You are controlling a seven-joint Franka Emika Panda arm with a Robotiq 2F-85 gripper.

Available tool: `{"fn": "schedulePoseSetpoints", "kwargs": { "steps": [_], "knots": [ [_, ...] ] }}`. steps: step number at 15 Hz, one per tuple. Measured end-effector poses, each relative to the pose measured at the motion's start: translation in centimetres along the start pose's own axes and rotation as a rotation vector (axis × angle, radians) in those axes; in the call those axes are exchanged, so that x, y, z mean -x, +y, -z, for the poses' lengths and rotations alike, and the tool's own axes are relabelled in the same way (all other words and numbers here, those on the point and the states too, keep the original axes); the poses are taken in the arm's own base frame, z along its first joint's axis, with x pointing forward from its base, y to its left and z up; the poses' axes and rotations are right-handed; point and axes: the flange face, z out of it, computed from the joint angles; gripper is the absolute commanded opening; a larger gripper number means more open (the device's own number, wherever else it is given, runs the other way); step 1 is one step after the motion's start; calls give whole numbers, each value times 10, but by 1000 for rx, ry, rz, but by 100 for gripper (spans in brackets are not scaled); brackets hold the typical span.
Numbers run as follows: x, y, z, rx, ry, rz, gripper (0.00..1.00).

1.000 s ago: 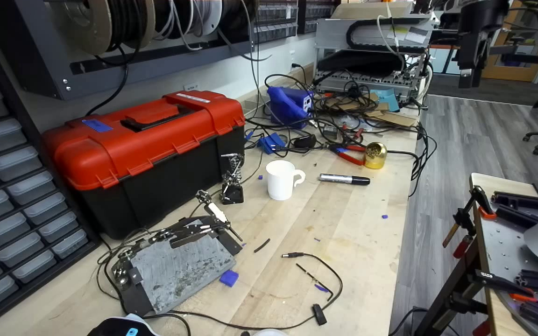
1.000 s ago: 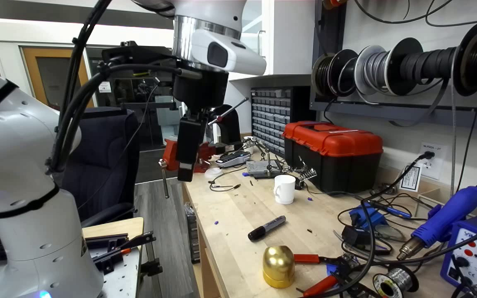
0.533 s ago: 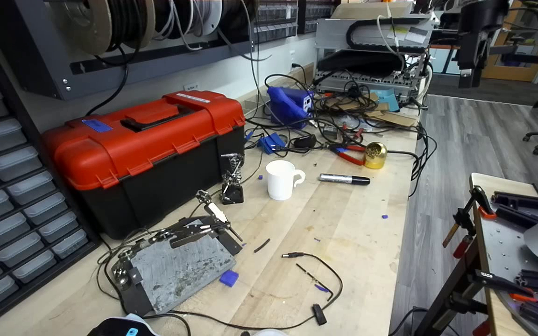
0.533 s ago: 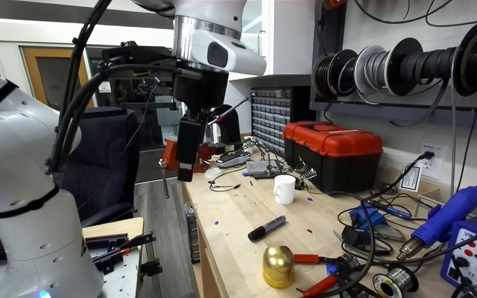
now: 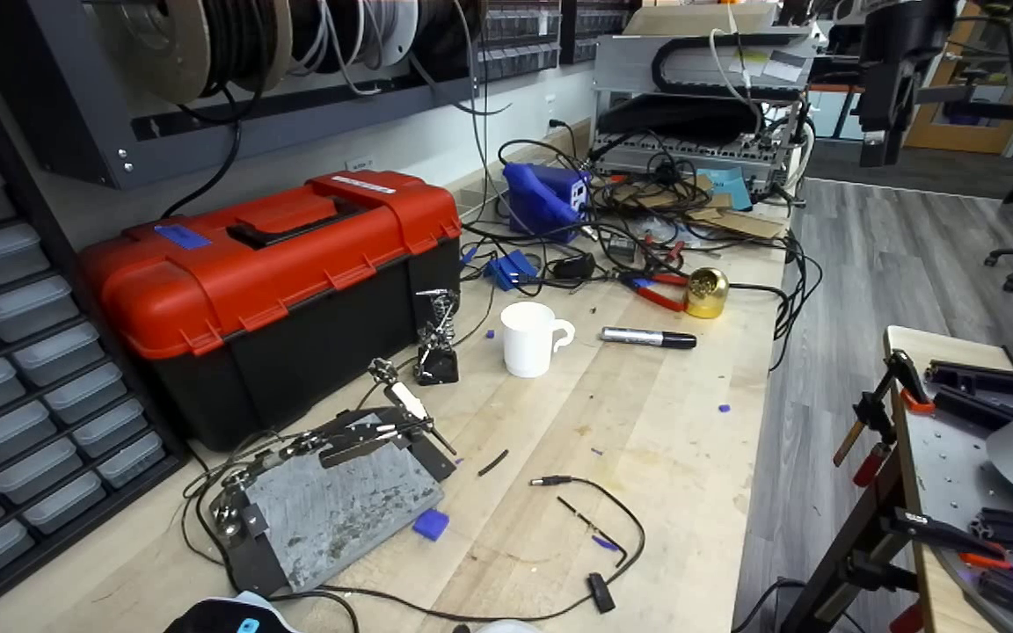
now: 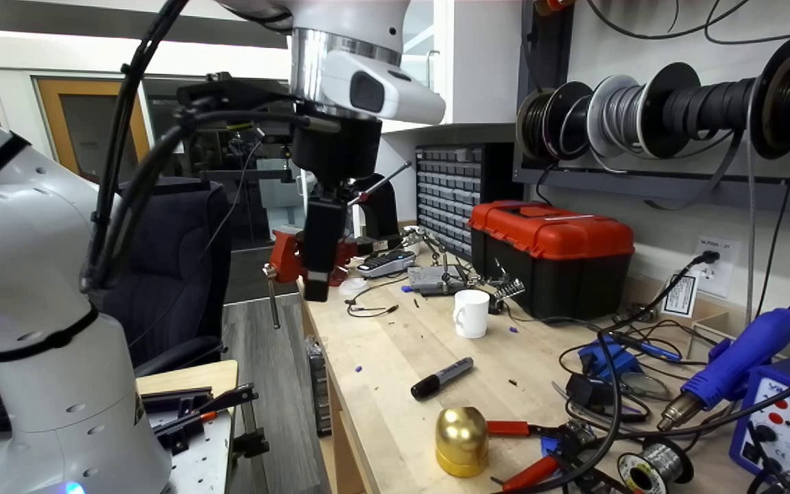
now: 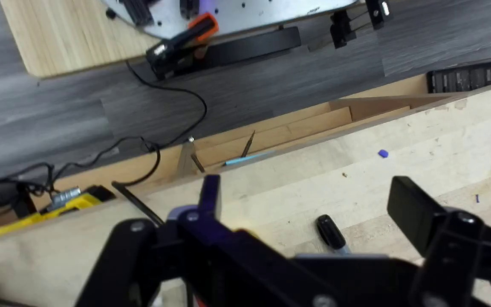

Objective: Pick the marker on the desk and put it in the cup

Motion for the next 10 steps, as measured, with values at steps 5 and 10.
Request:
{"fn": "schedulePoseSetpoints", "kwargs": {
  "steps": [5, 10],
  "knots": [
    [-59, -52, -64, 64, 30, 289, 100],
    [-89, -92, -113, 117, -15, 579, 100]
  ]
}}
